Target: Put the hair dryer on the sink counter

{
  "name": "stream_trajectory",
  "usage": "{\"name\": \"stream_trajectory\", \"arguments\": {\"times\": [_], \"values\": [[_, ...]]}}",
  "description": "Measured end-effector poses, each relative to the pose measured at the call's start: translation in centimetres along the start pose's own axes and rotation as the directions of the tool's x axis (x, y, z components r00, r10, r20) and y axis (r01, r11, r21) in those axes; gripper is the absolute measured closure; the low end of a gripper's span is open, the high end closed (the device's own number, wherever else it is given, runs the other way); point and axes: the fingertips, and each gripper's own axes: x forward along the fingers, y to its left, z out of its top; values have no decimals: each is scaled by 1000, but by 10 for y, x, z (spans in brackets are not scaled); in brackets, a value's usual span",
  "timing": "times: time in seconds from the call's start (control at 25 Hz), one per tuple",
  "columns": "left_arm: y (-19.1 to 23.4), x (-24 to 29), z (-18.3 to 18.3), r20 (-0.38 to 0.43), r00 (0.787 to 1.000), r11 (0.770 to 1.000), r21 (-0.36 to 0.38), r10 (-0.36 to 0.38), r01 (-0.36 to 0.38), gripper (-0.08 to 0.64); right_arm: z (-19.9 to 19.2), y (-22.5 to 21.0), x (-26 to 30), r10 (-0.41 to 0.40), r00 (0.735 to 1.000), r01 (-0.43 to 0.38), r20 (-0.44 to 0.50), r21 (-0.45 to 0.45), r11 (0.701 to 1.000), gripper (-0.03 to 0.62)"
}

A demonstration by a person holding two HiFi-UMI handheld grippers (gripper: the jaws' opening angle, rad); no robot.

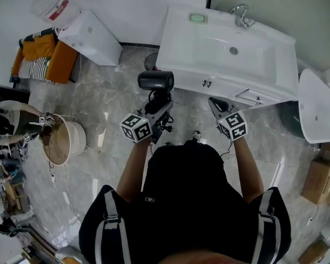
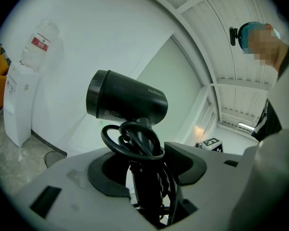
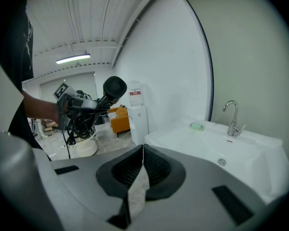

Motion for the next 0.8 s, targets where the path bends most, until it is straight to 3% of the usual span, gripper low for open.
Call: {"name": "stream_trajectory", "arguments": {"times": [0.52,0.8], "values": [[-14,34,-10,31,999,999,13,34,-34,339,-14,-38,-1,53,998,-54,-20,-47,997,531],[-10,38,-13,61,996,998,-31,62,-61,339,-14,-45,-1,70,997,-72,-26,-70,995,531]]}}
